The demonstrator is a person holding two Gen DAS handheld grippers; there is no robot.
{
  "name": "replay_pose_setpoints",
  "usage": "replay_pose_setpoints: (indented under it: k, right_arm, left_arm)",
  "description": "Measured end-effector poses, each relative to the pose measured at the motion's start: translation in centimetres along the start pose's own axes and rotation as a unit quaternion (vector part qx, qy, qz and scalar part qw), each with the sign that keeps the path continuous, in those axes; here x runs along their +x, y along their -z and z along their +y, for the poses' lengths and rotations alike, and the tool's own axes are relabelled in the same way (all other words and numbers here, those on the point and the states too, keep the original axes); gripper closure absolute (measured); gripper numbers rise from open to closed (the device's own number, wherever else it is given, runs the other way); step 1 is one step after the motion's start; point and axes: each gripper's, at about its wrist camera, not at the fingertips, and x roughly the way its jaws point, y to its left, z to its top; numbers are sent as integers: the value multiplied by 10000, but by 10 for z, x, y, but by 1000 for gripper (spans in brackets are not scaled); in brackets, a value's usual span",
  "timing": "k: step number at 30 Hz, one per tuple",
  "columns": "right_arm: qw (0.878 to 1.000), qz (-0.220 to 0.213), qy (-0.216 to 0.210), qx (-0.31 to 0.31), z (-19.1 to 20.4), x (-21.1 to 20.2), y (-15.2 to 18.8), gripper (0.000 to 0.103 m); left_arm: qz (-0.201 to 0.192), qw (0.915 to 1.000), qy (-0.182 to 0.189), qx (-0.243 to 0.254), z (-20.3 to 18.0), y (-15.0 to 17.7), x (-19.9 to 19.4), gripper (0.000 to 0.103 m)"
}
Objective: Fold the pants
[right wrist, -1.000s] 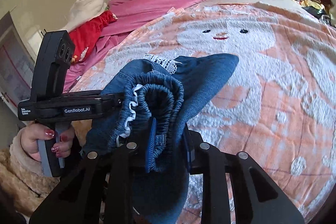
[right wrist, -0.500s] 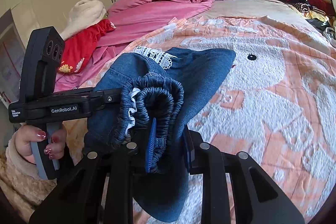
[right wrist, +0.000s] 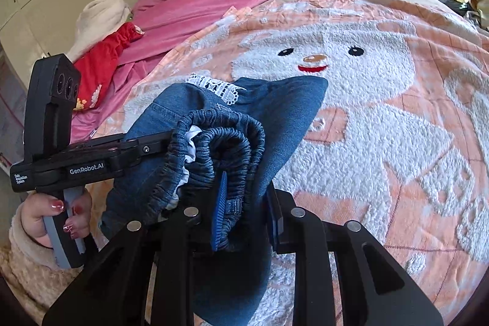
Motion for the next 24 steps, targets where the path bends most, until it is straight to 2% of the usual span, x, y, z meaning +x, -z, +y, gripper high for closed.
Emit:
replay_pose_setpoints:
  k: [3, 5, 9, 11, 16, 20, 24]
  right_arm:
    - [9999, 67, 79, 48, -3, 4, 2, 77]
    - [9997, 125, 189, 35, -4, 7, 3, 76]
    - [9989, 208, 386, 178, -10, 10, 5, 61]
    - [9986, 217, 429, 200, -12, 11, 7, 59]
    - [9968, 239, 749, 121, -9, 12, 7, 47]
    - [9965, 227, 784, 189, -11, 9, 8, 43]
    - [9953, 198, 930, 203, -9, 5, 9, 31]
  left_arm:
    - [41, 10000, -48, -38, 3, 2, 5, 64]
    - [55, 9999, -135, -6, 4, 4, 8, 57]
    - [118, 9997, -202, -24, 8, 7, 14, 51]
    - [123, 9997, -194, -49, 9, 7, 15, 48]
    - [111, 9996, -235, -69, 11, 8, 14, 43]
    - [93, 9997, -221, -84, 11, 9, 10, 39]
    - [37, 9997, -238, -81, 11, 10, 5, 36]
